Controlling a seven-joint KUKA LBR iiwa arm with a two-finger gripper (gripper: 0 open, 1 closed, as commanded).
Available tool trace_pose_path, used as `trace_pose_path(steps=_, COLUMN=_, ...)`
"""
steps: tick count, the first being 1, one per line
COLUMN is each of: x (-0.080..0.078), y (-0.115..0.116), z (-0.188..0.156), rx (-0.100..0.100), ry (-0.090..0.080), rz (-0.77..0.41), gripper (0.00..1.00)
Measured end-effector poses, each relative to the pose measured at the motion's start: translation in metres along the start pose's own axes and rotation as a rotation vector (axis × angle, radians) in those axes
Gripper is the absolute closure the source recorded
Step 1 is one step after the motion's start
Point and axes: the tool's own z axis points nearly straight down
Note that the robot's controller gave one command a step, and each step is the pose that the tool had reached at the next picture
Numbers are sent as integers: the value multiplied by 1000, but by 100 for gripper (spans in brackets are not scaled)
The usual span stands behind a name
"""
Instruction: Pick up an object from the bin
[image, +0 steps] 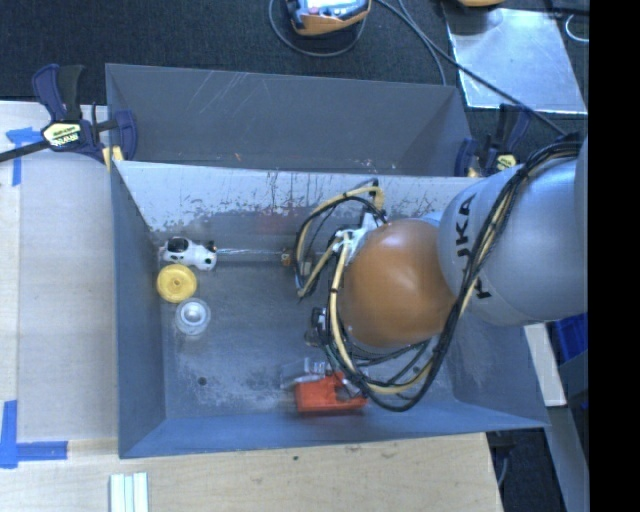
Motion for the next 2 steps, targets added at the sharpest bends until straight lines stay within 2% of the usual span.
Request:
trace_pose_path(steps=1, x=9, y=-36, z=-81, rx=11, ry=-4, rz=1, gripper=100)
trace_pose_path(steps=2, x=6, y=-57, z=-229, rx=23, ry=-8, rz=-56, gripper=100)
